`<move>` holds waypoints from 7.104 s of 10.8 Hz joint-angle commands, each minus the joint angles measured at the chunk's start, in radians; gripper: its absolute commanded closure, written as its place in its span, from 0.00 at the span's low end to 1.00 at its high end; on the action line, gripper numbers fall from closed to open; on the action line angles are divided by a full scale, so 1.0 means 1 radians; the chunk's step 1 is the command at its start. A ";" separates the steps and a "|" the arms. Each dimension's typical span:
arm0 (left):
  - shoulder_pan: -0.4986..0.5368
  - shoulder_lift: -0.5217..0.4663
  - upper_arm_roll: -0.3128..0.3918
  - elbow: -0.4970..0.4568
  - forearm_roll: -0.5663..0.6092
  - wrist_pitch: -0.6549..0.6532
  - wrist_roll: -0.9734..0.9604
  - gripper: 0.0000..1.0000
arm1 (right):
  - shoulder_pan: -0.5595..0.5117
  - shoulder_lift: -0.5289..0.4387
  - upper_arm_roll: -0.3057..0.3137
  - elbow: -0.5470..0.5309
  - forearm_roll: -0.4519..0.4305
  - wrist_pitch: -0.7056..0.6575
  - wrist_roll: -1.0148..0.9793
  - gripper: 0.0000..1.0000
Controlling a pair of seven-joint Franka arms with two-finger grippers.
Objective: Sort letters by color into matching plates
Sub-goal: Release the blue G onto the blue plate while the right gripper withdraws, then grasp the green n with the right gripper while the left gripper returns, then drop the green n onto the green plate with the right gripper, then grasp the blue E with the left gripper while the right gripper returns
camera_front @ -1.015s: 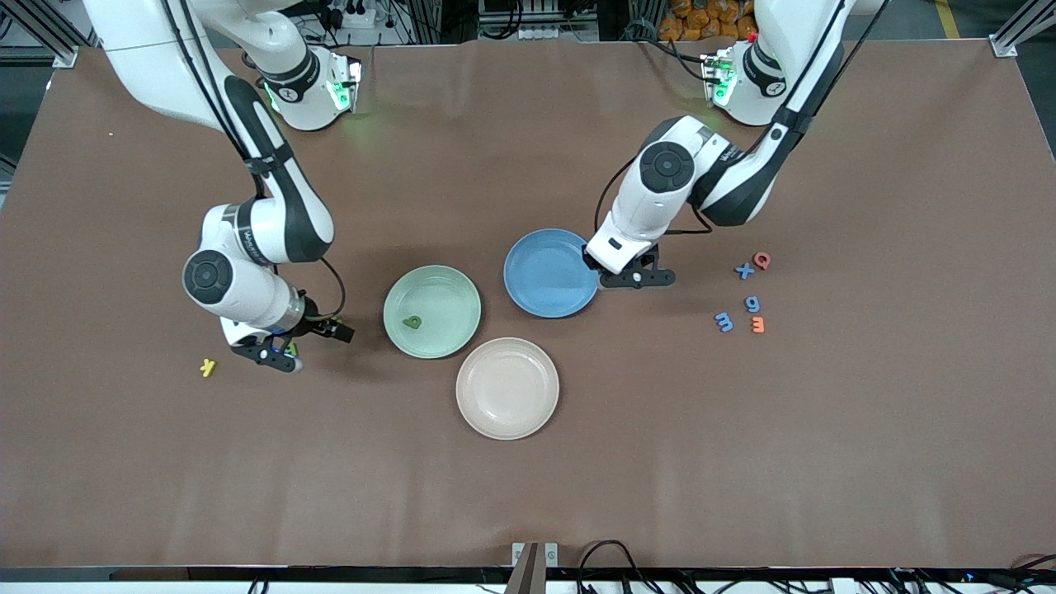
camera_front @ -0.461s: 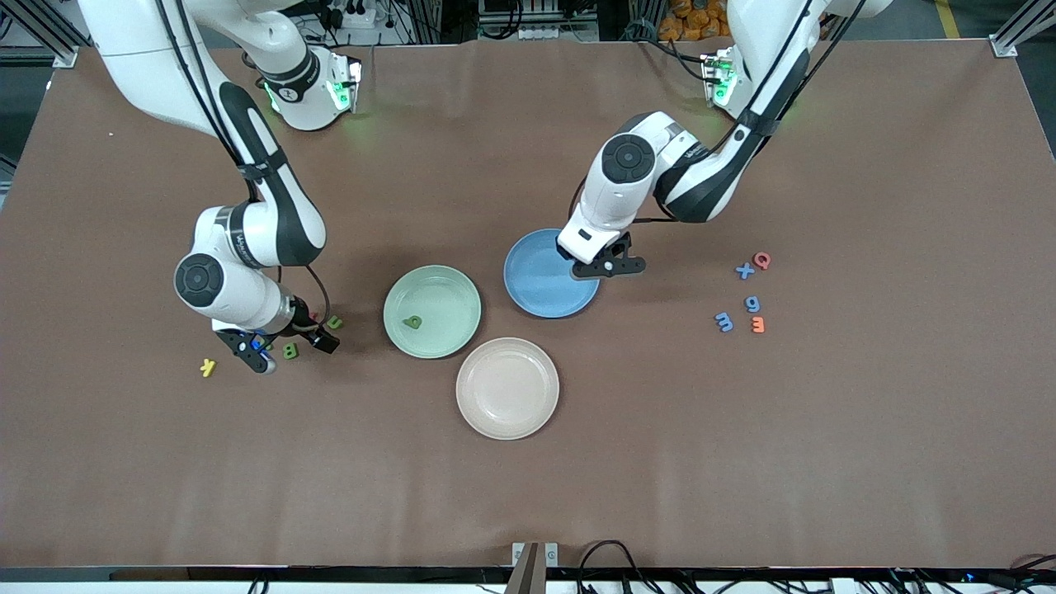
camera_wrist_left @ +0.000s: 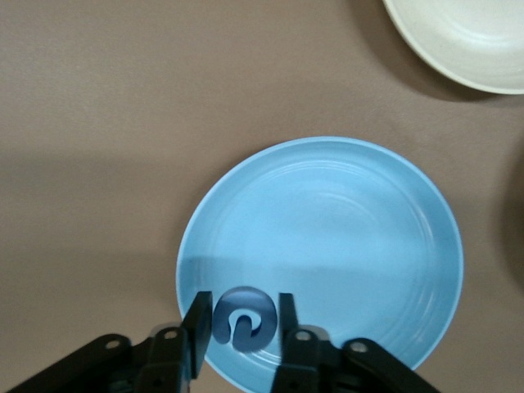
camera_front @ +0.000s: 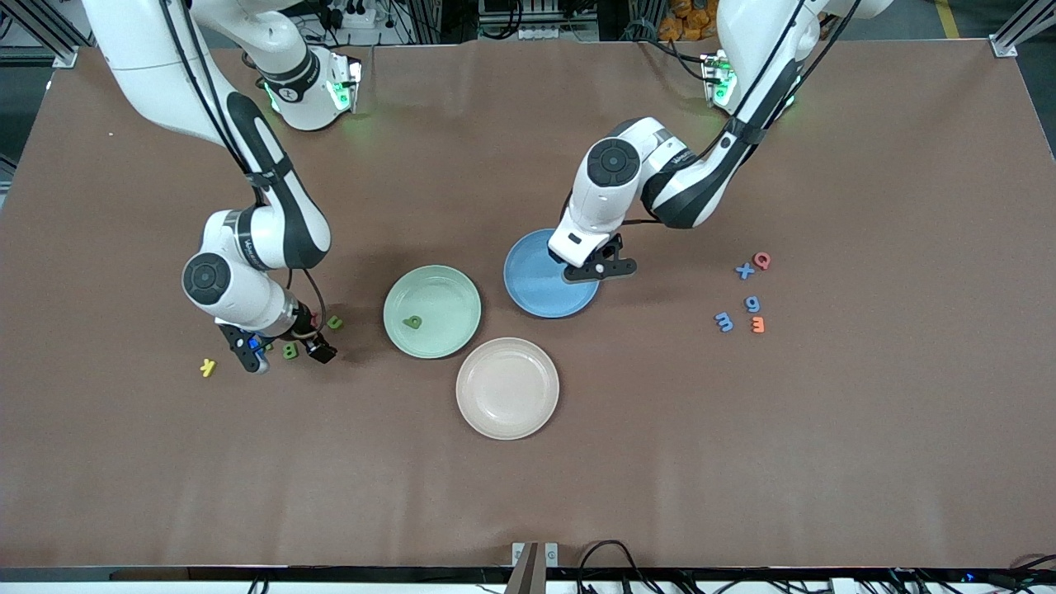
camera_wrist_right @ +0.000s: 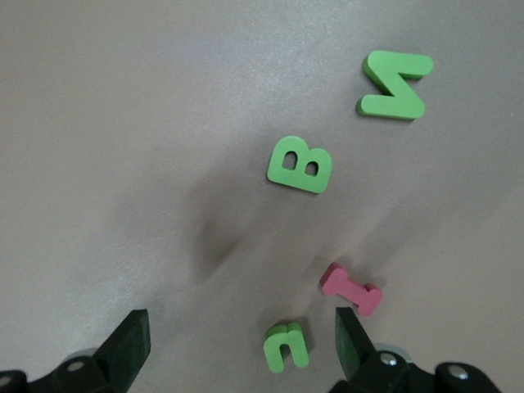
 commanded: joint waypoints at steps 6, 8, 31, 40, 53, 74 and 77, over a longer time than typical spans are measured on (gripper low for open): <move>-0.018 0.012 0.012 0.063 0.051 -0.088 -0.044 0.00 | 0.034 -0.026 0.005 -0.110 0.050 0.116 0.041 0.00; -0.011 0.009 0.014 0.061 0.060 -0.090 -0.042 0.00 | 0.043 -0.025 0.005 -0.110 0.056 0.116 0.041 0.00; 0.345 -0.051 0.003 -0.124 0.160 0.025 0.099 0.00 | 0.040 -0.076 0.002 -0.136 0.041 0.022 -0.256 0.80; 0.405 -0.037 0.004 -0.221 0.158 0.215 0.094 0.00 | 0.103 -0.110 0.014 0.033 -0.054 -0.234 -0.649 0.77; 0.476 -0.007 0.009 -0.245 0.175 0.282 0.096 0.00 | 0.313 0.034 0.032 0.219 -0.051 -0.283 -0.623 0.66; 0.536 0.039 0.020 -0.233 0.229 0.288 0.104 0.78 | -0.011 0.014 -0.027 0.243 -0.196 -0.338 -1.364 0.00; 0.536 0.041 0.020 -0.230 0.229 0.286 0.099 1.00 | -0.053 0.017 -0.027 0.235 -0.196 -0.306 -1.488 0.00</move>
